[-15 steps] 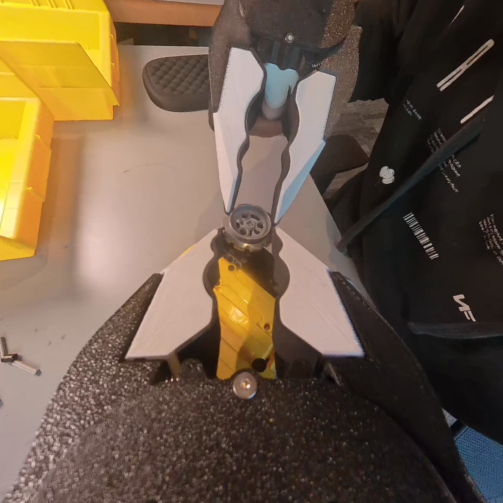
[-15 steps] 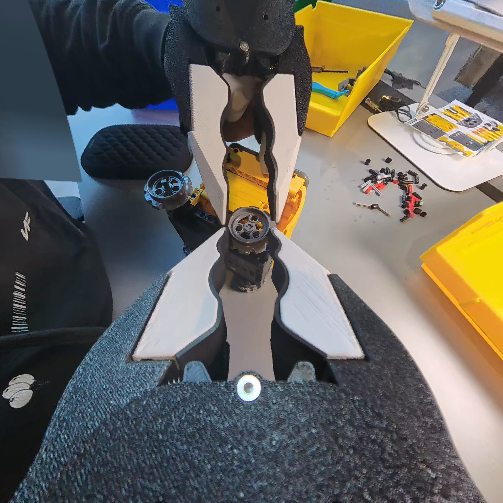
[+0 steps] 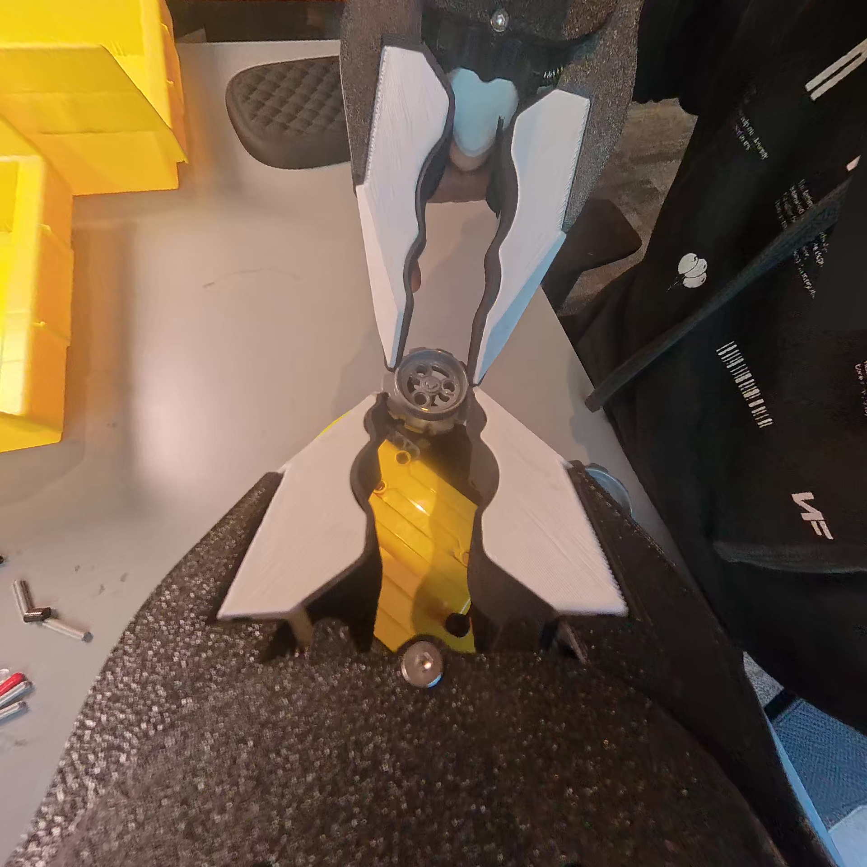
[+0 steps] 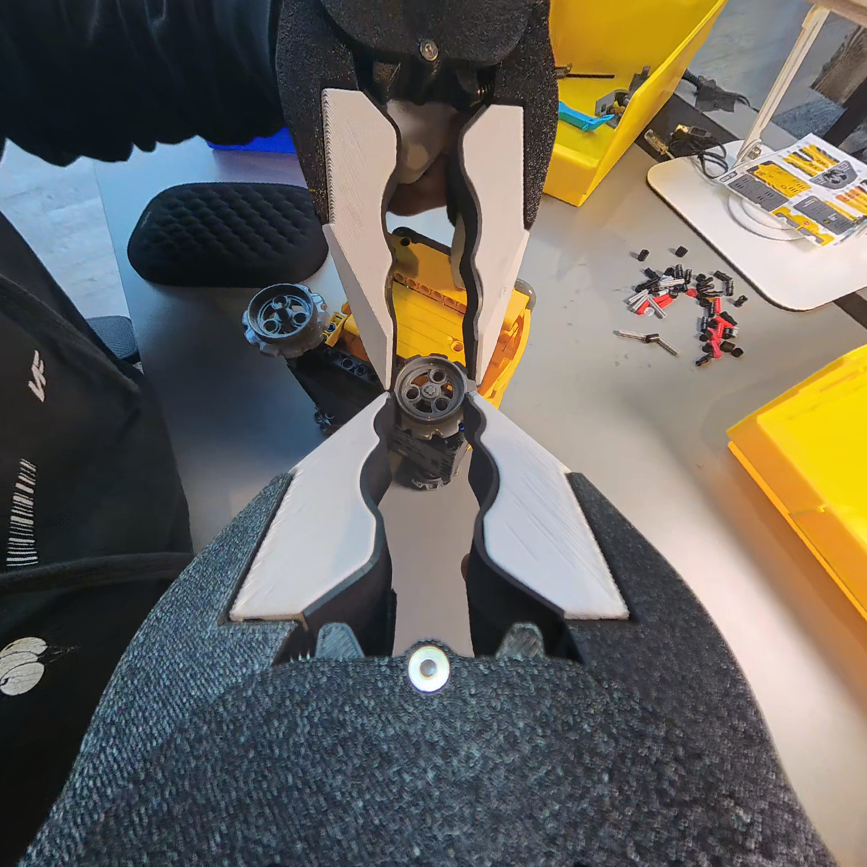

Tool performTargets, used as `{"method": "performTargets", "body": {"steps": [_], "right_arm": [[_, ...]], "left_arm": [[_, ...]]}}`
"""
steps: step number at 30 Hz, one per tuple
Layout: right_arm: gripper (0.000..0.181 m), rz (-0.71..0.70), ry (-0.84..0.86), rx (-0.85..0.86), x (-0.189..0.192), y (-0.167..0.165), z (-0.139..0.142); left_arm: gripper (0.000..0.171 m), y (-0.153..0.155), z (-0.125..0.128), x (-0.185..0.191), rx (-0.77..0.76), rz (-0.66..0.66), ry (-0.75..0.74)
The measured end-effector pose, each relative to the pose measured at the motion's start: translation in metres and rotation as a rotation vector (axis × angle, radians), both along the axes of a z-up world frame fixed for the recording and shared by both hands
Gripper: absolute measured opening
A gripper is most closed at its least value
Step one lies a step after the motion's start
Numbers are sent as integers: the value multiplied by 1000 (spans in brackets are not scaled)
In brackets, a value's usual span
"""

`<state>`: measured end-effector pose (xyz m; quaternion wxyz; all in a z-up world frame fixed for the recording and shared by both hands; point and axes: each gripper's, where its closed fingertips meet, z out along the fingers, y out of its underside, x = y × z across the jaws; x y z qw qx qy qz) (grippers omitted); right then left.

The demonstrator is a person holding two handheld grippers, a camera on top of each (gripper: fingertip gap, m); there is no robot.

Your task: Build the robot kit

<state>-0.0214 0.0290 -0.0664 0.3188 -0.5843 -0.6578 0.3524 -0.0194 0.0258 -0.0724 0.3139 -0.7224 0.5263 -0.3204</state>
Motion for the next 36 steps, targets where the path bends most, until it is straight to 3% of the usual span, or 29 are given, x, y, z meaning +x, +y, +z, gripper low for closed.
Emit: {"method": "performTargets", "body": {"steps": [17, 21, 24, 27, 29, 32, 36], "right_arm": [[29, 2, -7, 4, -1, 1, -3], [29, -10, 0, 21, -2, 1, -1], [35, -12, 36, 25, -3, -1, 2], [41, -15, 106, -3, -1, -4, 10], [41, -17, 175, -35, 2, -6, 19], [42, -46, 240, -53, 9, 0, 26], [42, -93, 275, -101, 12, 5, 20]], "left_arm": [[32, 0, -3, 0, -33, -18, 35], [33, 2, 0, -2, 34, 5, 44], [42, 8, 30, -17, 131, 109, -85], [43, 13, 59, -65, 220, 312, -218], [45, 12, 41, -111, 230, 474, -155], [41, -5, -18, -163, 158, 649, 7], [36, -31, -81, -167, 38, 686, 104]]}}
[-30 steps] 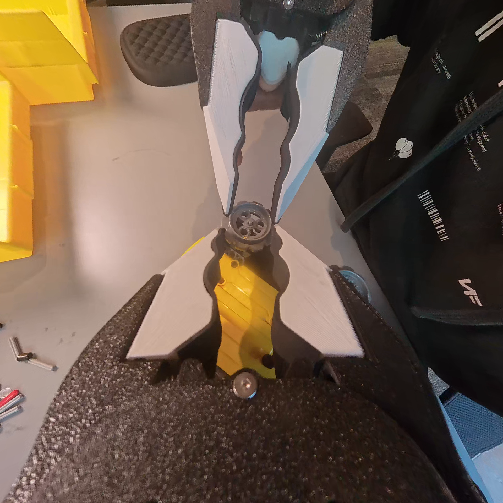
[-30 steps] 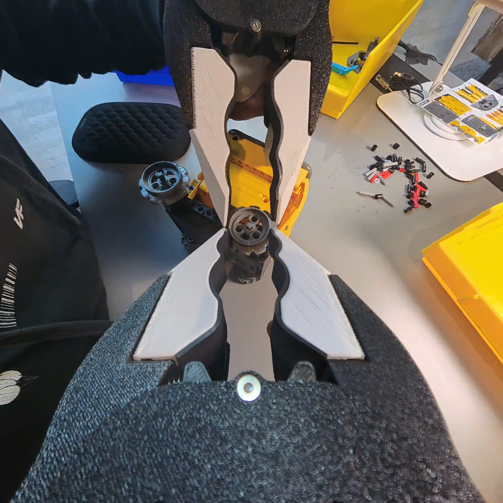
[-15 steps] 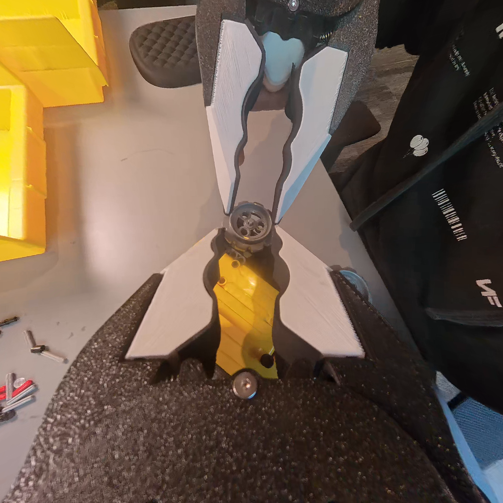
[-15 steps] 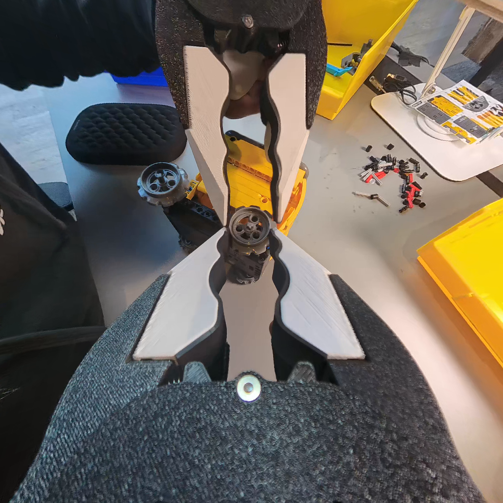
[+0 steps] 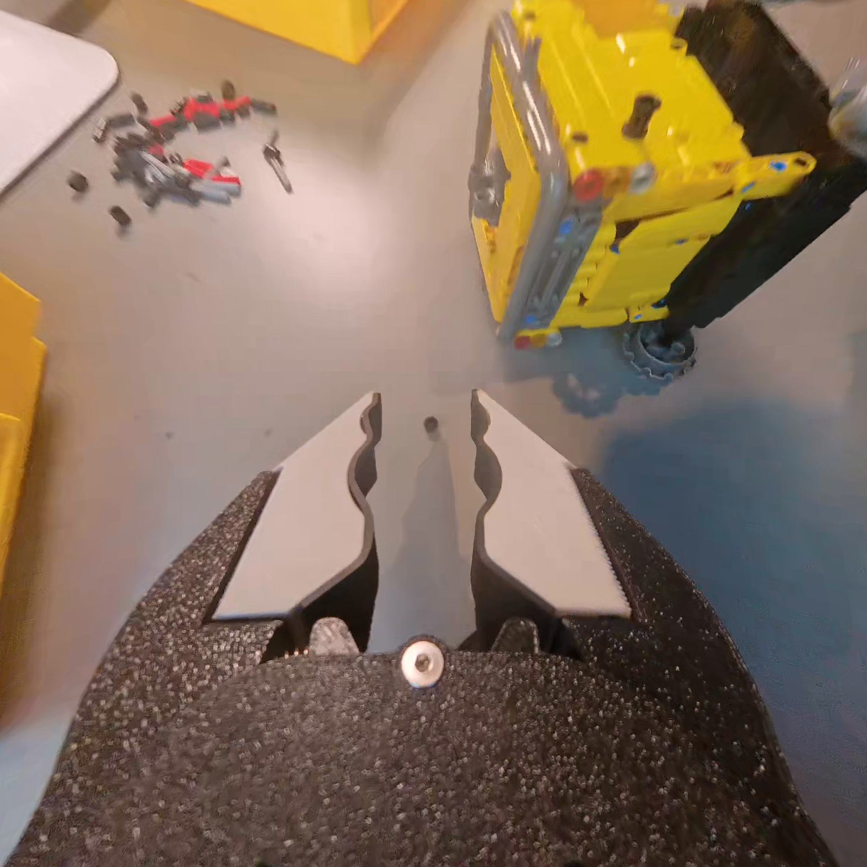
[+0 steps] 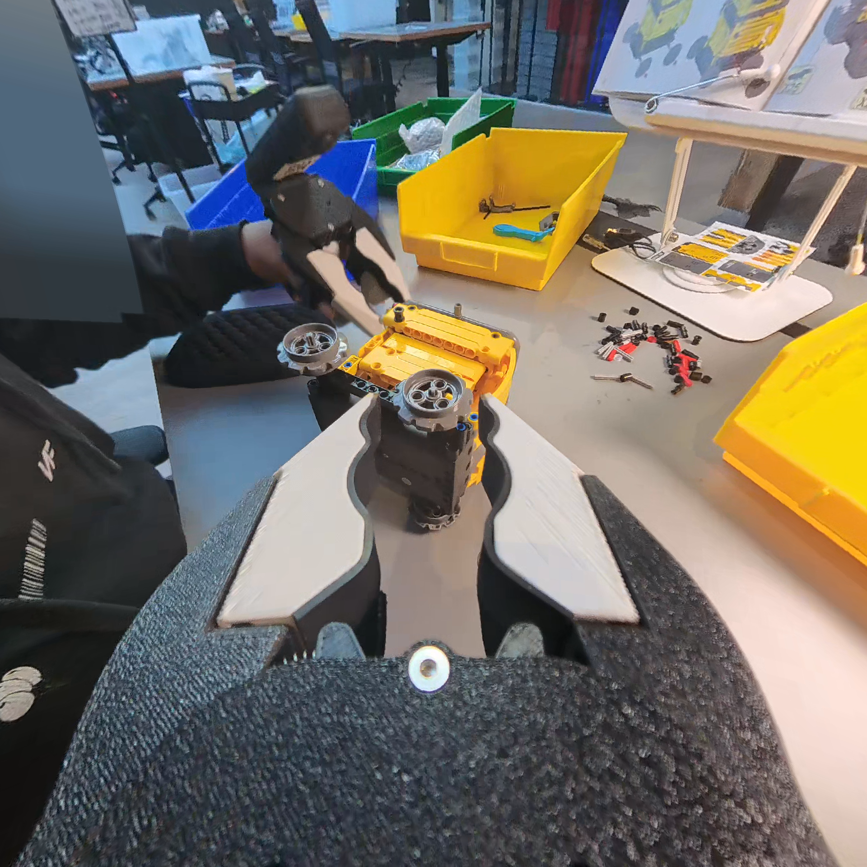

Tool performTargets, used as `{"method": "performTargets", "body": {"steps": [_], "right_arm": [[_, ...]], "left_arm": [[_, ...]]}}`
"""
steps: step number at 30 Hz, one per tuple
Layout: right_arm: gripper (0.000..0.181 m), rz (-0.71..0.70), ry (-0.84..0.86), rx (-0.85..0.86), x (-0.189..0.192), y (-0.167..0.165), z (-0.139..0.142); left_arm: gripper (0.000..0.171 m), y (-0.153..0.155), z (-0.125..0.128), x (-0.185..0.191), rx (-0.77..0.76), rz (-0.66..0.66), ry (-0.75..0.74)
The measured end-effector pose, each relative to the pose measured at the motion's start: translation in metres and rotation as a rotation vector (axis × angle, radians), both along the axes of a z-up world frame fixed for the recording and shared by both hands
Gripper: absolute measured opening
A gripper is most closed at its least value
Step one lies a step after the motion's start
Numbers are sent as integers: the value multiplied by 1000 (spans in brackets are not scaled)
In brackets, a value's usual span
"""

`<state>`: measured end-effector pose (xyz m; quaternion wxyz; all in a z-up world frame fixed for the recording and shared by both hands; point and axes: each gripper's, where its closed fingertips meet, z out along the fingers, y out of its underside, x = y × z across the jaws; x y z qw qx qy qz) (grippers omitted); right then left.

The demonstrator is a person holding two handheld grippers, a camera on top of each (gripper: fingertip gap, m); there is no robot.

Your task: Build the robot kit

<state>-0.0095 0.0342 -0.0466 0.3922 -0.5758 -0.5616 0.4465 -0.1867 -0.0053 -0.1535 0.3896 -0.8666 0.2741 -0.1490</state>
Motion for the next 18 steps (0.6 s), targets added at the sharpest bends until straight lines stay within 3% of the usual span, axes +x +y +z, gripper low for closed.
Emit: {"method": "performTargets", "body": {"steps": [6, 18], "right_arm": [[42, -16, -10, 27, -3, -3, -9], [36, -5, 28, 43, 2, -6, -10]], "left_arm": [[23, -4, -36, 2, -69, -6, 134], [4, -1, -37, 5, -50, -35, 202]]}}
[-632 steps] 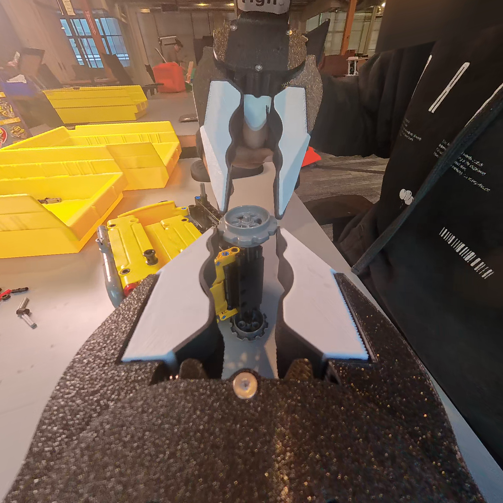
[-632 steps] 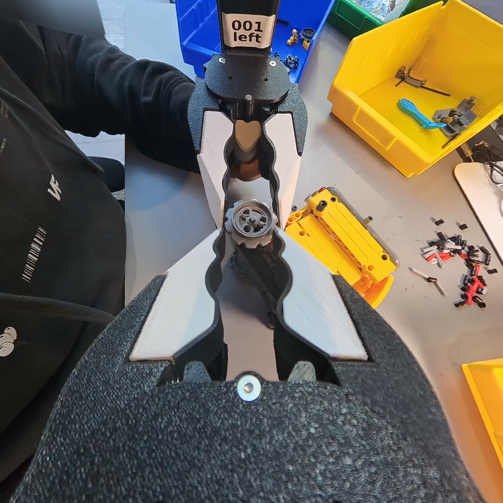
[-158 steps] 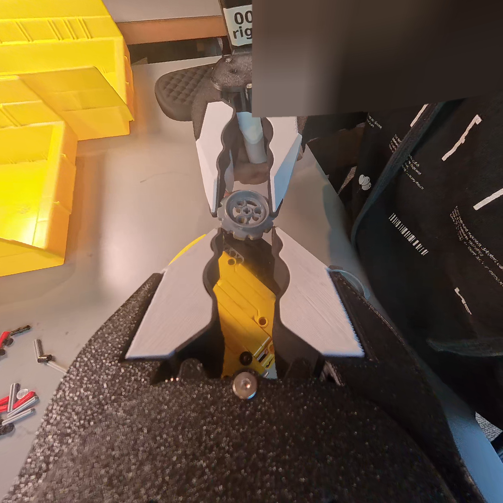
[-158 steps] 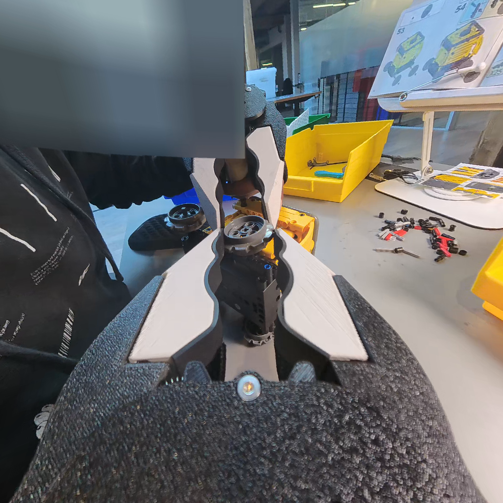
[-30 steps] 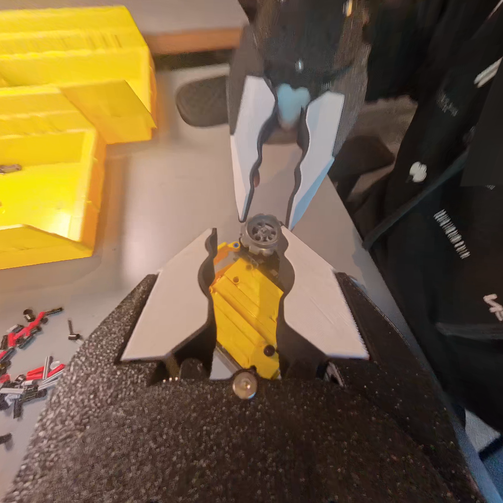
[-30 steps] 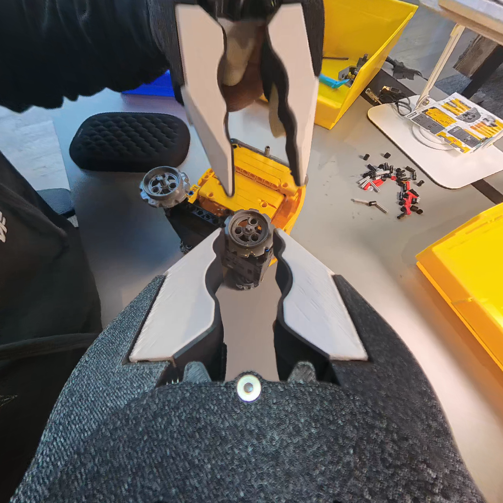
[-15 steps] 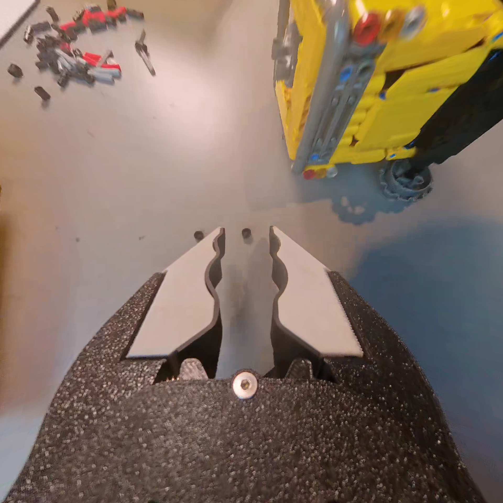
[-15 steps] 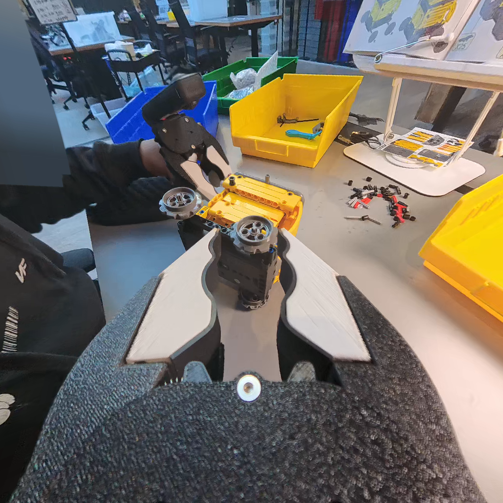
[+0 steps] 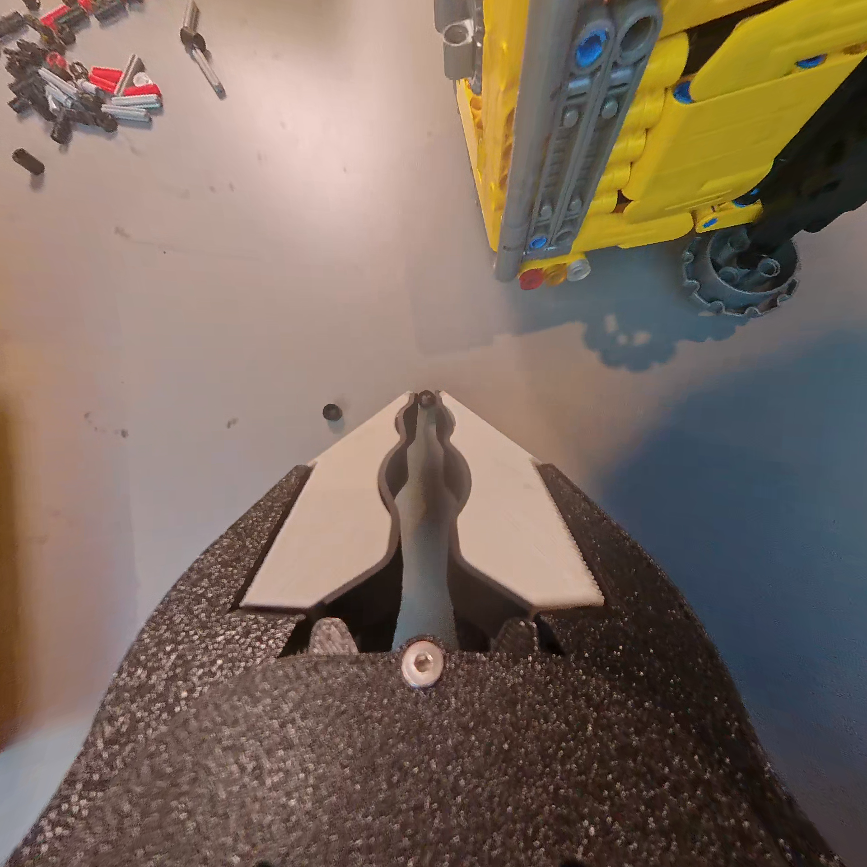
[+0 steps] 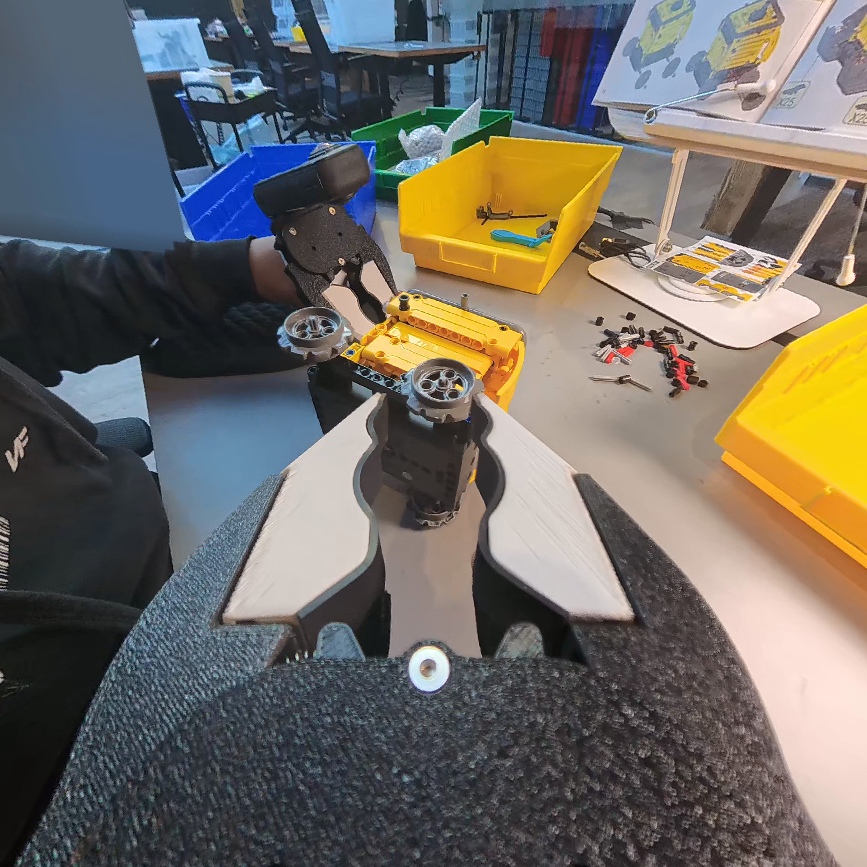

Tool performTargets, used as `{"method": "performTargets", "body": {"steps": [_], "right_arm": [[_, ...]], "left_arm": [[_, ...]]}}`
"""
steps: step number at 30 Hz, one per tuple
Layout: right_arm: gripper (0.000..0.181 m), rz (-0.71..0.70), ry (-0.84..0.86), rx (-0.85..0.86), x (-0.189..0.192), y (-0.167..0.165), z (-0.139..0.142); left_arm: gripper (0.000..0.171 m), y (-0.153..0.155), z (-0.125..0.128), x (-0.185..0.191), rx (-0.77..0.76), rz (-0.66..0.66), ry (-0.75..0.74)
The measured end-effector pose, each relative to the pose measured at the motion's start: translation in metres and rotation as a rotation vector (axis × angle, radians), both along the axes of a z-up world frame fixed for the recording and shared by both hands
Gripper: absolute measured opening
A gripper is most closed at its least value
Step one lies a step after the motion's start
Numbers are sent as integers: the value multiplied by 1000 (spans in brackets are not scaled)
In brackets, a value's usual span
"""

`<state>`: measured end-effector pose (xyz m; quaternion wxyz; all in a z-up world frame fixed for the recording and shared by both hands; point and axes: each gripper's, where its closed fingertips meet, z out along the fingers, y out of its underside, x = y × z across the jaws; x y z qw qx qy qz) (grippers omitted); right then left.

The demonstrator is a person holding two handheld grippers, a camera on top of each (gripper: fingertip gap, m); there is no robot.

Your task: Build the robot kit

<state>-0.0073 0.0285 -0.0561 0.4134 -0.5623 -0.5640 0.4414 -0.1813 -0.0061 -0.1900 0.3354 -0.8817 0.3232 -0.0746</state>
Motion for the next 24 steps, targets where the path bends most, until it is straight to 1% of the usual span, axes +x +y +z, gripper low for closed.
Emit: {"method": "performTargets", "body": {"steps": [3, 5, 7, 11, 14, 17, 20, 24], "right_arm": [[35, 15, 16, 19, 2, -3, 3], [35, 25, 30, 25, 3, -5, 5], [35, 35, 41, 25, 4, -7, 6], [34, 63, 72, 37, 4, -15, 10], [34, 89, 86, 51, 3, -22, 10], [34, 100, 85, 60, 1, -26, 8], [34, 104, 84, 62, 2, -28, 6], [34, 91, 86, 55, 6, -26, 4]], "left_arm": [[4, -1, 21, 10, 82, -24, -28], [4, -3, 43, 18, 137, -41, -48], [4, -8, 68, 31, 181, -85, -72], [4, -23, 121, 67, 236, -199, -182], [4, -35, 146, 97, 229, -291, -243], [4, -38, 149, 115, 186, -341, -233], [5, -34, 142, 121, 140, -359, -205], [4, -33, 140, 124, 100, -380, -218]]}}
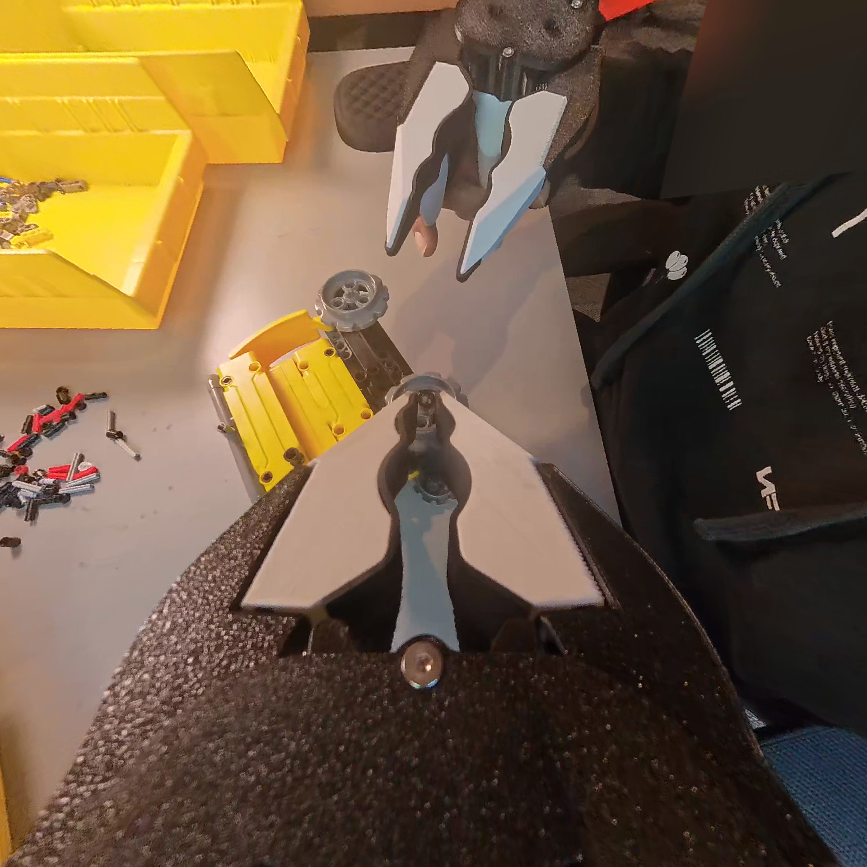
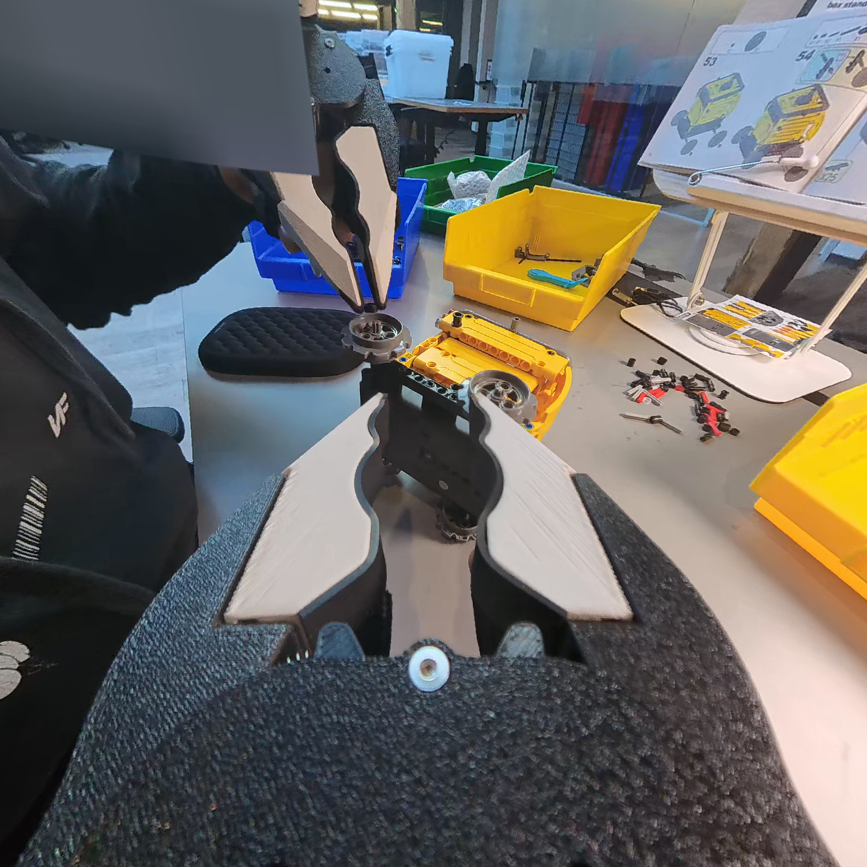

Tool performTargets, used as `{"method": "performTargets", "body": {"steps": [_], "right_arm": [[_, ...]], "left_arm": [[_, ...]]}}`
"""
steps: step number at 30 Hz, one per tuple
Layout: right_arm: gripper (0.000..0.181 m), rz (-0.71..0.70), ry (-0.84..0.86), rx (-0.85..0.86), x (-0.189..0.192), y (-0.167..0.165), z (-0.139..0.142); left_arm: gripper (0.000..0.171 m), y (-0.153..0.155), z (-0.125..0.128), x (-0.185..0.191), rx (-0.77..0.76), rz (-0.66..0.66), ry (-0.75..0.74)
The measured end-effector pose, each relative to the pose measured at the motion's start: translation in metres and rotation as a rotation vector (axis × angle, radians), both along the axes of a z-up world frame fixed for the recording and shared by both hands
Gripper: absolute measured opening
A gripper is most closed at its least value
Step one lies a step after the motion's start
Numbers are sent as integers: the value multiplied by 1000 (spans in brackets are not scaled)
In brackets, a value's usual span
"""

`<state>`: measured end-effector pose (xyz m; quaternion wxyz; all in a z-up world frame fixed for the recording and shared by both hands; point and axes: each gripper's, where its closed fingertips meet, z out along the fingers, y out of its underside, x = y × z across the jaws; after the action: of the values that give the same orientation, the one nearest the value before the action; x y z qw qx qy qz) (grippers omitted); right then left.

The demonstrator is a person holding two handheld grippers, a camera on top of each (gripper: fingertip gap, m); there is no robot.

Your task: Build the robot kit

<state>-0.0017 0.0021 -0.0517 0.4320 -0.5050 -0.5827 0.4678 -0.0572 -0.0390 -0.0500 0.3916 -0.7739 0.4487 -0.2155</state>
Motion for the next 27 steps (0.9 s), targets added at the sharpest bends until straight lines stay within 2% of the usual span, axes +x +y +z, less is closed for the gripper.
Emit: {"method": "performTargets", "body": {"steps": [18, 27], "right_arm": [[34, 21, 30, -48, -4, -2, -2], [32, 112, 59, -35, -17, -26, 6]], "left_arm": [[4, 2, -7, 5, -43, -43, 82], [4, -2, -11, 10, -82, -86, 140]]}}
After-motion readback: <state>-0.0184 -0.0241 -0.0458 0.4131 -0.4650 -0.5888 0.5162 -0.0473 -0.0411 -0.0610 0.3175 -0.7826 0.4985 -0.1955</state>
